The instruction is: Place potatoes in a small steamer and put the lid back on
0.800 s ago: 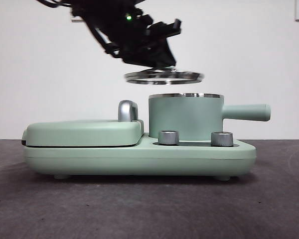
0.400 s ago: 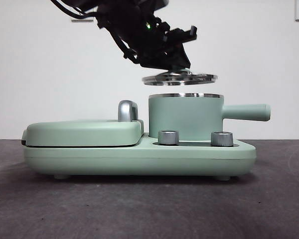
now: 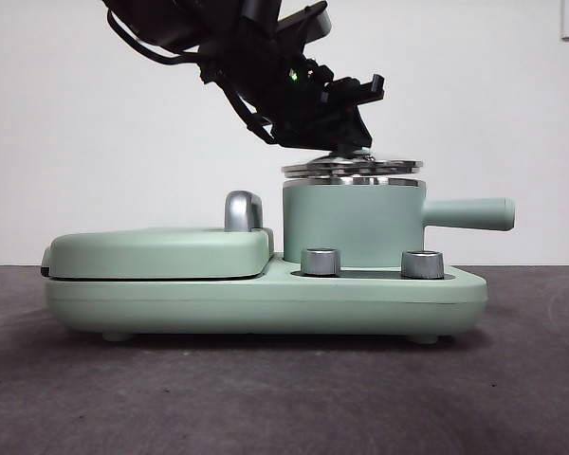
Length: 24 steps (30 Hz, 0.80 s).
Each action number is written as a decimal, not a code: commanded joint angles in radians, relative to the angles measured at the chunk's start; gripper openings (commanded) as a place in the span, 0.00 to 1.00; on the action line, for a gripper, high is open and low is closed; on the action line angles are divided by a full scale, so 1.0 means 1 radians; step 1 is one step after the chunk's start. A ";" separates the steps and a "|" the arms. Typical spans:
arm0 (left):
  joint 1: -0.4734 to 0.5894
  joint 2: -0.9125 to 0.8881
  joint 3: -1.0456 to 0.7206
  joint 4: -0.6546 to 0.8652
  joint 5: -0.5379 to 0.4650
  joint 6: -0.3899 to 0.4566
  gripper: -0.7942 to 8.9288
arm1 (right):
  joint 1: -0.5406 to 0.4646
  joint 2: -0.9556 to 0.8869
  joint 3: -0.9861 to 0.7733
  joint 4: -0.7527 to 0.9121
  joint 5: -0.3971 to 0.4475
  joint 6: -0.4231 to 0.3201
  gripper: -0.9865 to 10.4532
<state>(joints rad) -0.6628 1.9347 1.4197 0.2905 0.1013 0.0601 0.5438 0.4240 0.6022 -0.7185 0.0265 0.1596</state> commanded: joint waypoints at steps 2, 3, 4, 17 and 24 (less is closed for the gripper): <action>-0.012 0.027 0.036 0.039 0.007 0.006 0.09 | 0.006 0.001 0.005 0.006 0.002 -0.015 0.37; -0.013 0.028 0.036 0.037 0.007 0.006 0.09 | 0.006 0.002 0.005 0.006 0.002 -0.016 0.37; -0.013 0.028 0.036 0.036 0.007 0.006 0.10 | 0.006 0.002 0.005 0.006 0.002 -0.018 0.37; -0.009 0.028 0.036 -0.032 0.003 0.008 0.10 | 0.006 0.002 0.005 0.006 0.002 -0.018 0.37; -0.009 0.028 0.036 -0.062 0.003 0.008 0.10 | 0.006 0.005 0.005 0.006 0.001 -0.018 0.37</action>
<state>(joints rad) -0.6643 1.9495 1.4338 0.2375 0.1040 0.0601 0.5438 0.4240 0.6022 -0.7185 0.0265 0.1532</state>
